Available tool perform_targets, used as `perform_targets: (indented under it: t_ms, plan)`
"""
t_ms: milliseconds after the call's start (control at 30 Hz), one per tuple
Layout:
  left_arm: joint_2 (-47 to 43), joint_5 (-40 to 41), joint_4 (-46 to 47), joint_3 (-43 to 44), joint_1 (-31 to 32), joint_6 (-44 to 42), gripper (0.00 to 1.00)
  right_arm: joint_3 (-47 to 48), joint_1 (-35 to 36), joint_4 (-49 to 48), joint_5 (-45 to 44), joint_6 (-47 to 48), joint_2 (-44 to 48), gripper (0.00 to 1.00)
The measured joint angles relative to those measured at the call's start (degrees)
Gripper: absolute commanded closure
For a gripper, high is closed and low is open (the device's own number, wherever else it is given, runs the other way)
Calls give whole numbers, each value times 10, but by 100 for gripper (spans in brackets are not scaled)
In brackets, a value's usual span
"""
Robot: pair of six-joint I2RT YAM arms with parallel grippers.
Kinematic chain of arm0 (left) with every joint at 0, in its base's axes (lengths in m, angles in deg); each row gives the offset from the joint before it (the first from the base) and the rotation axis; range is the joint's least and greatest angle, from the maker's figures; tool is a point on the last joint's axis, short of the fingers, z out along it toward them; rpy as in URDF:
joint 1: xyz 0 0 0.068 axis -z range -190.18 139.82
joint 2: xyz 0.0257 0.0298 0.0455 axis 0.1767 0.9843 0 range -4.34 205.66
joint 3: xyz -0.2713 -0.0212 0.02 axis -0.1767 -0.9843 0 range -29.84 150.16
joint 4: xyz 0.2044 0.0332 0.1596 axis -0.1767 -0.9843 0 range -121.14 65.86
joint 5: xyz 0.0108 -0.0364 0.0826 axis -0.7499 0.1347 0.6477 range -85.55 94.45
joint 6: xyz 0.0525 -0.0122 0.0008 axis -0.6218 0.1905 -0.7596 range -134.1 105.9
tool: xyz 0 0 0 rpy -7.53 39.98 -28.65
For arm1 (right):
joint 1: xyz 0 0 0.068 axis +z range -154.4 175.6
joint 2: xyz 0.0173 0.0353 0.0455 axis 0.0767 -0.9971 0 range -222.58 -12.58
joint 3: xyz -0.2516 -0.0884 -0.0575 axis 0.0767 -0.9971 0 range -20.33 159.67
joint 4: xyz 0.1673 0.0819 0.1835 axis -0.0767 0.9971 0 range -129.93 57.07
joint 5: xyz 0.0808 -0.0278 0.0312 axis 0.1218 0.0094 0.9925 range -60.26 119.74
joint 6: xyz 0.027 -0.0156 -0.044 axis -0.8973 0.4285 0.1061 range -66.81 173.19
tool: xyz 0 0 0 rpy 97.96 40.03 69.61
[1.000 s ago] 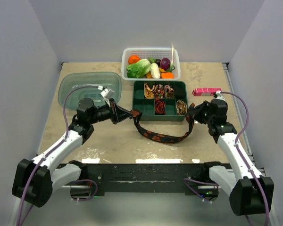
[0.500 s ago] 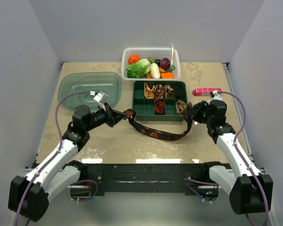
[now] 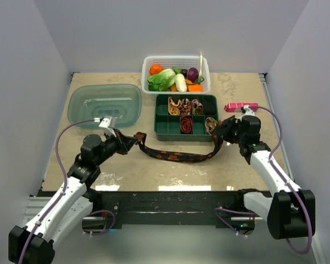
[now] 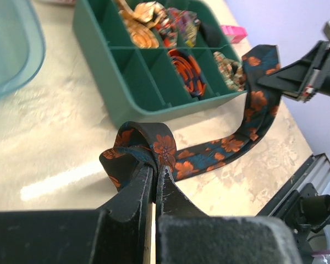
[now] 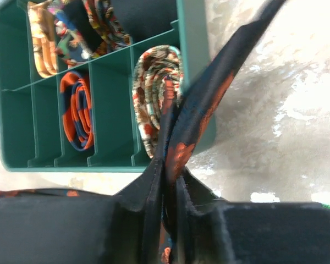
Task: Roll the ties
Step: Place the tie at the center of the board.
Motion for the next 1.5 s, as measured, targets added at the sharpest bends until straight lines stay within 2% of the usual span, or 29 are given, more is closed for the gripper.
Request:
perform_targets:
  t_ms: [67,133,167,233,267,367,867,1033,1267,1367,1500]
  plan:
    - [-8,11,-15,-3,0,4,100,0,0,4,-7,-2,-1,54]
    - [-19,20,-24,-3,0,5,100,0,0,12,-20,-3,0,42]
    - [-23,23,-26,-3,0,5,100,0,0,18,-28,-4,1,29]
    - [-30,27,-29,-3,0,5,100,1,-1,29,-42,-3,5,24]
    - [-31,28,-32,-3,0,5,100,2,-1,35,-49,-4,9,10]
    - [-32,31,-37,-3,0,5,100,17,-1,59,-71,-2,18,1]
    - [-48,35,-66,-8,0,5,100,76,-4,129,-212,10,27,1]
    - [-42,35,-74,-8,0,5,100,90,-4,125,-202,28,35,1]
    - [-7,19,-95,10,0,3,100,96,2,117,-120,57,4,1]
    - [19,16,-121,42,0,-7,100,106,34,119,-106,70,-20,2]
    - [48,13,-153,92,0,-26,100,128,141,119,-103,86,-38,4]
